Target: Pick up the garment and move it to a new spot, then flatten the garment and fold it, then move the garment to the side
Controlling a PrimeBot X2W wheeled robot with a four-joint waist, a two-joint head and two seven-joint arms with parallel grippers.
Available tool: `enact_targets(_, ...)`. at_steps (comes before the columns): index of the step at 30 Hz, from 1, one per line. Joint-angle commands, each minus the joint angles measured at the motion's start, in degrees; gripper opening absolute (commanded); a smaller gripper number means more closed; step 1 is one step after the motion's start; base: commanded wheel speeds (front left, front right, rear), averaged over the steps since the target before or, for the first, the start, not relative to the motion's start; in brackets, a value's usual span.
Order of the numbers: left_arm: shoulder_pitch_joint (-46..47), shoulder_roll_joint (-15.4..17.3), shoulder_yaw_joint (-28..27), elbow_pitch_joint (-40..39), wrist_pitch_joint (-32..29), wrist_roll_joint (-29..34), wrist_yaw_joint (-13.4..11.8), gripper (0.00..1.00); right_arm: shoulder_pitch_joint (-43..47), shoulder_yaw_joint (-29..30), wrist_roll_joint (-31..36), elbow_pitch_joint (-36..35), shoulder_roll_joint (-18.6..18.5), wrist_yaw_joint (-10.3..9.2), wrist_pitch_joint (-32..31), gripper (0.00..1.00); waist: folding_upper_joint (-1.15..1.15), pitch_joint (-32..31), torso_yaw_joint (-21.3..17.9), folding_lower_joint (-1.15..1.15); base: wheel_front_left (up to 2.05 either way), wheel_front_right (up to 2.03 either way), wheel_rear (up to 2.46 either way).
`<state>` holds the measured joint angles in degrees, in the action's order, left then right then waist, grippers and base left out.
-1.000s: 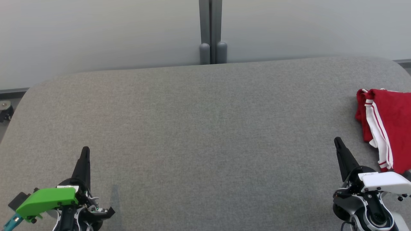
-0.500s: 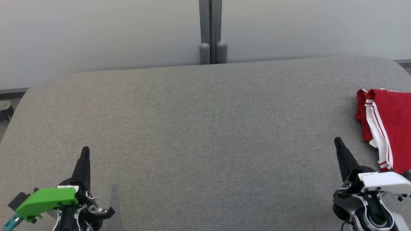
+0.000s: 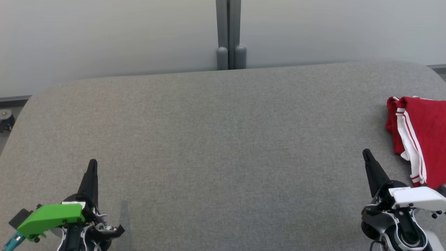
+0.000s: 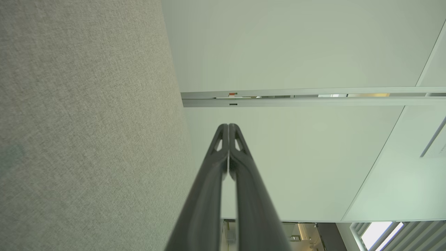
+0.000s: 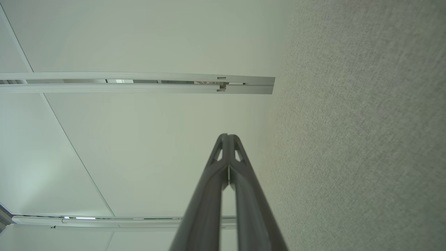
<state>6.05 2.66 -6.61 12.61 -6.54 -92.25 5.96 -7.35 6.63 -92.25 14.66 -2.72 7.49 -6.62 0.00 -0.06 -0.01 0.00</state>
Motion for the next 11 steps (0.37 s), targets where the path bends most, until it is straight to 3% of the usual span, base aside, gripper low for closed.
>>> enact_targets(1,0.7,0.4,-0.11,-0.19,-0.22,-0.2,-0.15,0.0,0.72,0.1,-0.11,-0.24,-0.31,0.0,-0.22,0.0,0.0,0.0,0.0,0.0,0.0,0.0,0.0)
enact_targets(11,0.7,0.4,-0.11,-0.19,-0.22,-0.2,-0.15,0.0,0.72,0.1,-0.1,-0.24,-0.31,0.0,-0.22,0.0,0.0,0.0,0.0,0.0,0.0,0.0,0.0)
